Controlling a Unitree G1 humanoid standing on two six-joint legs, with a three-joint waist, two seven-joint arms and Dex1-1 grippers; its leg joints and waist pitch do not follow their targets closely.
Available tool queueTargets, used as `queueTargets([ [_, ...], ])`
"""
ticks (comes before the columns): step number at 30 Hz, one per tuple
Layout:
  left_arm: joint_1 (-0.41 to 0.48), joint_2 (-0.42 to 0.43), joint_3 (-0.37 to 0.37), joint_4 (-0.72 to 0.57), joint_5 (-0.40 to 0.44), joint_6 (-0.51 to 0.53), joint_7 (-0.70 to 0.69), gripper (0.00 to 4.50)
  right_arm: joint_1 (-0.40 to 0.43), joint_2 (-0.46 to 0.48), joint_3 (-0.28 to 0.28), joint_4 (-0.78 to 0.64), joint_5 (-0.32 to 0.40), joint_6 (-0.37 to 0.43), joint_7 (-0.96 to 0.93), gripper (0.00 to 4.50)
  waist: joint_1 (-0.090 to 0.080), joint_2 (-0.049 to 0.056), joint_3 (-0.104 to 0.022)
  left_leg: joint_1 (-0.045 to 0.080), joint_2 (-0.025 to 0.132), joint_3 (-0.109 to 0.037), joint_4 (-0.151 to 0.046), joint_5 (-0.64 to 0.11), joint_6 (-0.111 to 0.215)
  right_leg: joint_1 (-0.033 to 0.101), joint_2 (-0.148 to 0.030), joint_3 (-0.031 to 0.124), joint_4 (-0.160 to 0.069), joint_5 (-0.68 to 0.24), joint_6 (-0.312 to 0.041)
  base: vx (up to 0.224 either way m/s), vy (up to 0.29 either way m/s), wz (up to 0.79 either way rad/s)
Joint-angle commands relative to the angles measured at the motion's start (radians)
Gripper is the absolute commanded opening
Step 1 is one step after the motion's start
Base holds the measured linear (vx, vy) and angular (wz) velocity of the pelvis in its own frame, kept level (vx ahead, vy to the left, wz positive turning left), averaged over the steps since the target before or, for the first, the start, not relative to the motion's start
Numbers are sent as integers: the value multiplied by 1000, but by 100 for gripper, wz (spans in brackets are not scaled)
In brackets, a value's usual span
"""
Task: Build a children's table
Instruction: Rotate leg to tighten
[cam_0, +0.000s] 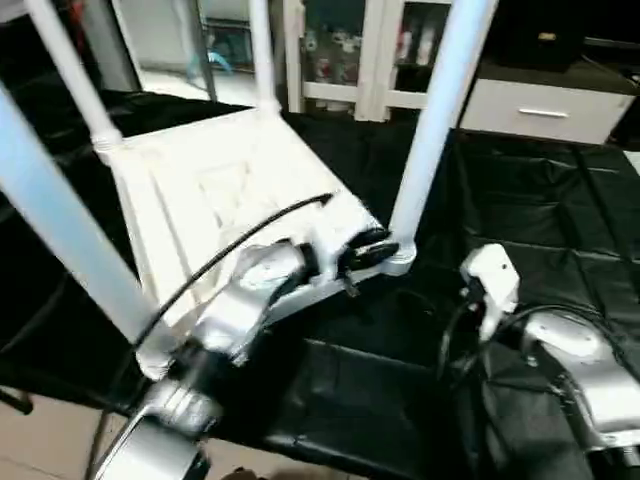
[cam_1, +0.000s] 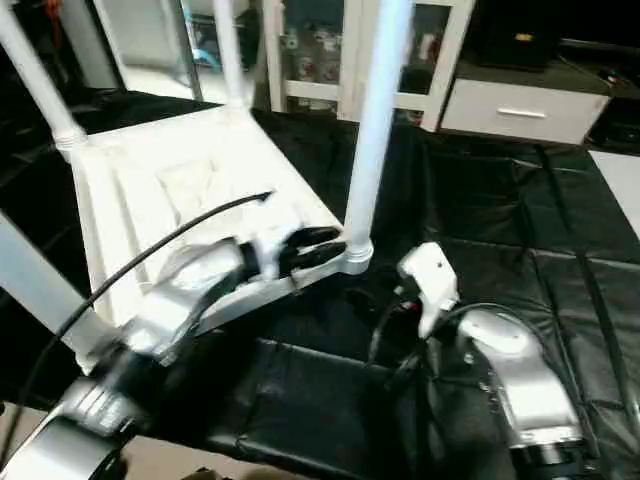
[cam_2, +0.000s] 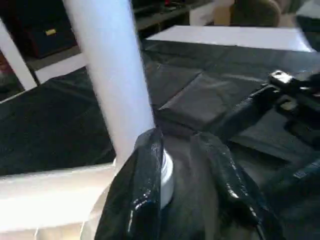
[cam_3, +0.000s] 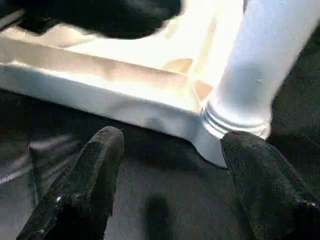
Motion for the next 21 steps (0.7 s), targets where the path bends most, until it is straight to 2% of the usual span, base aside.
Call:
queueTargets([
  [1, 68, 43, 17, -156, -33, 57, -27, 143, -16, 11, 8, -34, 10, 17, -12, 343, 3, -24, -78, -6, 18, 0, -68, -167, 92, 73, -48, 33, -70, -303, -167, 0, 0, 0],
  [2, 125, 79, 7, -258, -56, 103, -53, 150, -19, 21, 16, -37, 7, 22, -18, 343, 3, -22, -74, -1, 19, 3, -69, -175, 91, 65, -44, 34, -74, -311, -167, 0, 0, 0],
  [3, 139, 88, 4, -283, -62, 118, -60, 160, -20, 24, 18, -38, 5, 23, -21, 343, 1, -21, -72, -2, 18, 4, -71, -180, 89, 65, -43, 34, -75, -319, -169, 0, 0, 0],
  [6, 226, 144, -5, -428, -88, 204, -76, 160, -48, 51, 27, -15, -17, 35, -72, 343, 0, -15, -69, 5, 20, 4, -74, -194, 74, 61, -41, 37, -73, -319, -172, 0, 0, 0],
  [7, 253, 158, -1, -468, -94, 230, -70, 160, -62, 62, 28, 1, -29, 41, -97, 343, -4, -14, -65, 7, 18, 4, -78, -230, 57, 58, -38, 36, -77, -354, -165, 0, 0, 0],
  [8, 281, 172, 1, -498, -92, 243, -66, 160, -77, 73, 33, 21, -46, 44, -119, 343, -4, -14, -65, 7, 18, 4, -78, -230, 57, 58, -38, 36, -77, -354, -165, 0, 0, 0],
  [9, 305, 185, 4, -527, -88, 259, -59, 160, -88, 82, 37, 36, -60, 47, -134, 343, -9, -12, -62, 8, 16, 3, -80, -269, 37, 58, -38, 37, -81, -399, -148, 0, 0, 0],
  [10, 337, 197, 6, -556, -89, 277, -54, 160, -101, 95, 44, 55, -68, 48, -142, 343, -9, -12, -60, 9, 15, 4, -81, -280, 35, 57, -37, 36, -86, -418, -138, 0, 0, 0],
  [12, 378, 207, 15, -589, -85, 298, -34, 160, -119, 115, 61, 81, -81, 45, -149, 343, -15, -12, -60, 9, 12, 1, -81, -304, 24, 56, -37, 36, -87, -454, -119, 0, 0, 0],
  [14, 428, 215, 35, -627, -54, 337, 30, 160, -161, 158, 95, 151, -116, 21, -180, 343, -23, -5, -60, 8, 12, 0, -83, -318, 16, 54, -35, 35, -91, -459, -107, 0, 0, 0],
  [16, 442, 218, 35, -623, -22, 348, 60, 160, -209, 192, 109, 247, -164, -16, -251, 343, -30, -7, -61, 7, 8, -2, -82, -330, 10, 54, -34, 33, -94, -475, -101, 0, 0, 0],
  [17, 445, 219, 35, -622, -15, 350, 66, 160, -224, 202, 111, 278, -178, -27, -275, 343, -37, -7, -59, 10, 6, -3, -81, -343, 6, 49, -34, 31, -97, -498, -98, 0, 0, 0],
  [18, 457, 220, 31, -632, -9, 360, 82, 160, -256, 216, 114, 342, -214, -48, -344, 343, -38, -7, -58, 10, 5, -4, -81, -349, 5, 52, -33, 30, -98, -512, -92, 0, 0, 0],
  [19, 466, 220, 31, -641, -6, 367, 92, 160, -277, 225, 112, 383, -233, -61, -387, 343, -40, -2, -59, 14, 6, -5, -80, -357, 0, 47, -35, 30, -101, -519, -92, 0, 0, 0],
  [20, 467, 220, 30, -643, -5, 368, 94, 160, -279, 226, 112, 388, -235, -63, -393, 343, -43, -4, -58, 15, 4, -5, -79, -369, -5, 47, -32, 28, -101, -528, -88, 0, 0, 0],
  [21, 471, 220, 30, -648, -4, 372, 99, 160, -290, 231, 110, 409, -243, -69, -415, 343, -40, -2, -59, 20, 4, -4, -78, -377, -3, 44, -30, 29, -104, -532, -77, 0, 0, 0],
])
